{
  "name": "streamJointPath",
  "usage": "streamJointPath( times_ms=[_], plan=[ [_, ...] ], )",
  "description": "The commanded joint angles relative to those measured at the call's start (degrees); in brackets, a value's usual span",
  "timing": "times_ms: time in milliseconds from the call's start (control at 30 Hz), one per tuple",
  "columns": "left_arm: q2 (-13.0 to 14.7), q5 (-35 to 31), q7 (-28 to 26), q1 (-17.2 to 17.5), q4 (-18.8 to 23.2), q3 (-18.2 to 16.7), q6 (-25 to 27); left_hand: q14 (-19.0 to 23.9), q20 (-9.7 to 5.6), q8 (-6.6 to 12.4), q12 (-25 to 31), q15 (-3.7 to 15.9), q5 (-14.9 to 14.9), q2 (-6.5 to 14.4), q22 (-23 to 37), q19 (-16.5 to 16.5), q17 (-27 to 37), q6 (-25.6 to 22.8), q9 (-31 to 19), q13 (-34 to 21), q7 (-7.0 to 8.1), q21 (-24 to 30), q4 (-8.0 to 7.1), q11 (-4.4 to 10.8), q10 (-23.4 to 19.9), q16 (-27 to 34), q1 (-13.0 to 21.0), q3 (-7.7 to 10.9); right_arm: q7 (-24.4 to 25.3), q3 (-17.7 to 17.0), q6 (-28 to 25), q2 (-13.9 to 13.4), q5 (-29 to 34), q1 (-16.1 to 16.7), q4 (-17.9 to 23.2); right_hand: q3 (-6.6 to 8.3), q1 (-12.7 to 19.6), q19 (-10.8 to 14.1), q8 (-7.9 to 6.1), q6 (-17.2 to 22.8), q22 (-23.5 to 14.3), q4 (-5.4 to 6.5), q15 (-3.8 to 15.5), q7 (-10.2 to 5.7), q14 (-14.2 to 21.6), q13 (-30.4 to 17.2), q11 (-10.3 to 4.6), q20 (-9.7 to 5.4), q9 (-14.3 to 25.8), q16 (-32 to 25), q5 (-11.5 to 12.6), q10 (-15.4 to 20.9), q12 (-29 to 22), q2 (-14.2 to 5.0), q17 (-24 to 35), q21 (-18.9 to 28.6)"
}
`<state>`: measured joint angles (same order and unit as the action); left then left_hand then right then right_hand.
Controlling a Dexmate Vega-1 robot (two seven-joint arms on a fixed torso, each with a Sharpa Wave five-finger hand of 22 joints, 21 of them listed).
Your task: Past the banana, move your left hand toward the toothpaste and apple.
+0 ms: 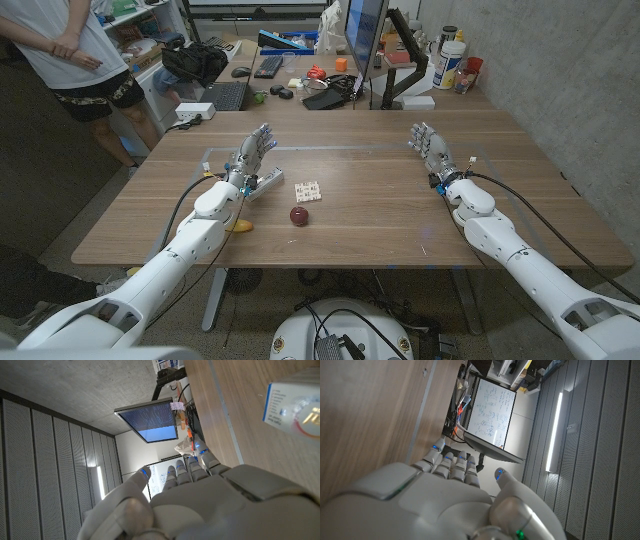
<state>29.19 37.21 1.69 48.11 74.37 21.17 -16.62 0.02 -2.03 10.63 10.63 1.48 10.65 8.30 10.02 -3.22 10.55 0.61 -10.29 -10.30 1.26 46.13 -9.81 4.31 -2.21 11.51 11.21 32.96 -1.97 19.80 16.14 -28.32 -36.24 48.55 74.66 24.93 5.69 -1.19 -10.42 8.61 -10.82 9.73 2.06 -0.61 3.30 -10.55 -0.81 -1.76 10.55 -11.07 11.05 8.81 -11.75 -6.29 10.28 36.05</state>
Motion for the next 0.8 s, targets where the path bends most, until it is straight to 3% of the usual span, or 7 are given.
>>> streamJointPath(
  times_ms=[33,800],
  plan=[
    [-0.3,-0.4,-0.1,-0.4,-0.7,-0.2,-0.1,0.0,-3.62,0.28,0.4,2.95,0.4,1.7,0.1,-0.5,0.1,0.0,-0.2,-0.2,0.48,0.3,-0.06,0.02,-0.1,0.2,0.5,0.36,-2.4,-4.2,-1.9,3.4,4.3,0.8,-0.1,0.47,0.5,-0.2,-0.45,0.4,-0.1,-0.01,0.82,-0.13,0.4,-0.1,-0.04,-4.81,0.1,-0.2,0.2,0.5,-0.3,-4.87,0.3,0.3],
    [0.3,-7.6,-8.4,0.9,1.8,-0.3,-2.7,1.7,-1.14,1.12,1.1,1.02,0.3,2.0,0.2,0.2,0.0,-3.4,-0.4,-0.3,1.35,0.1,0.18,-1.62,-2.8,0.4,0.8,1.44,-5.6,-9.8,-3.6,8.0,9.8,1.8,0.1,0.73,0.3,-0.2,-0.52,0.6,-0.1,-0.11,0.87,-0.10,0.4,-0.1,-0.01,-4.82,0.2,-0.2,0.2,0.6,-0.3,-4.78,0.2,0.2]
  ],
)
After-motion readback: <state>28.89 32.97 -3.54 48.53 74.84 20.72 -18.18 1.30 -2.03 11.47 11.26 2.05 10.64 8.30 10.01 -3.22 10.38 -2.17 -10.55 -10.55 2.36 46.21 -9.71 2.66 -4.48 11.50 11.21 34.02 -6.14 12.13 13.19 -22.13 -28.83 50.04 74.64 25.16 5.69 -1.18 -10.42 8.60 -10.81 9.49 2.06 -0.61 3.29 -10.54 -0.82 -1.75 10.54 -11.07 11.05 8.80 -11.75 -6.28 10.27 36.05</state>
